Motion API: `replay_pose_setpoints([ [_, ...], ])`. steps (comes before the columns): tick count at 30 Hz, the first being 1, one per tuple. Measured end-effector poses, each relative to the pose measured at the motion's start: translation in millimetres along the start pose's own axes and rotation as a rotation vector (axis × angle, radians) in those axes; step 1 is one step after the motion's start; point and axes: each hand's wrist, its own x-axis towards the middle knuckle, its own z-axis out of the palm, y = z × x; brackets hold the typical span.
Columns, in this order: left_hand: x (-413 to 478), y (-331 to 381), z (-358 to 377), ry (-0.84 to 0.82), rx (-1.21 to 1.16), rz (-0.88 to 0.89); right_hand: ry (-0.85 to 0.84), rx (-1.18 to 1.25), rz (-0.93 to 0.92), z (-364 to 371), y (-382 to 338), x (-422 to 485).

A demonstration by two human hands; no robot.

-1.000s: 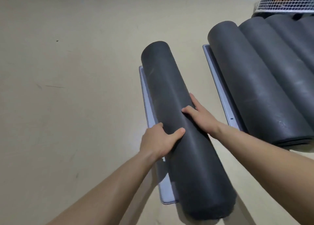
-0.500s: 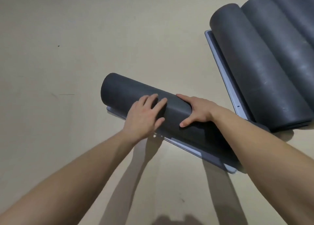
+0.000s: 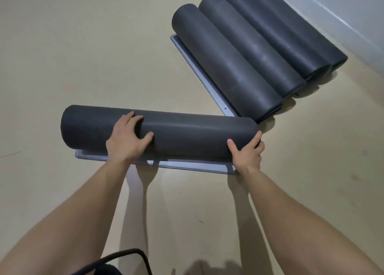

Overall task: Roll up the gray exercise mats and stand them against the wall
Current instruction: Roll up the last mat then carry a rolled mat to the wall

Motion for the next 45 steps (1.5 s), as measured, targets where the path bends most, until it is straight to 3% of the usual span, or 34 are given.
replay_pose_setpoints([
  [4, 19.4, -39.1, -17.2, 0.362, -0.114, -0.325, 0.02, 0.017, 0.008, 5.4, 5.3, 5.7],
  [6, 26.9, -59.4, -18.9, 0.336, -0.145, -0.488, 0.027, 0.029, 0.01, 7.3, 7.7, 9.1],
  [11, 39.9, -91.5, -16.6, 0.311, -0.348, -0.642, 0.026, 0.126, -0.019, 9.0, 9.3, 18.1],
  [19, 31.7, -119.6, -20.9, 0.369, -0.557, -0.648, 0.06, 0.292, 0.009, 3.2, 12.4, 18.3],
  [28, 47.6, -113.3, -22.7, 0.446, -0.536, -0.634, 0.023, 0.416, 0.01, 9.2, 4.9, 3.8],
  [35, 49.4, -132.6, -15.5, 0.325, -0.432, -0.592, 0.04, 0.025, 0.008, 16.4, -4.2, -4.7],
  [38, 42.5, -120.9, -14.3, 0.324, -0.428, -0.625, 0.211, -0.437, -0.35, 11.8, -16.3, -12.5],
  [41, 37.4, -108.8, -7.9, 0.315, -0.457, -0.749, -0.014, -0.785, -0.682, -2.4, -41.2, 0.9],
  [45, 15.0, -82.1, 6.9, 0.276, -0.78, -1.12, -0.404, -0.875, -0.704, -18.0, -94.0, 24.3],
])
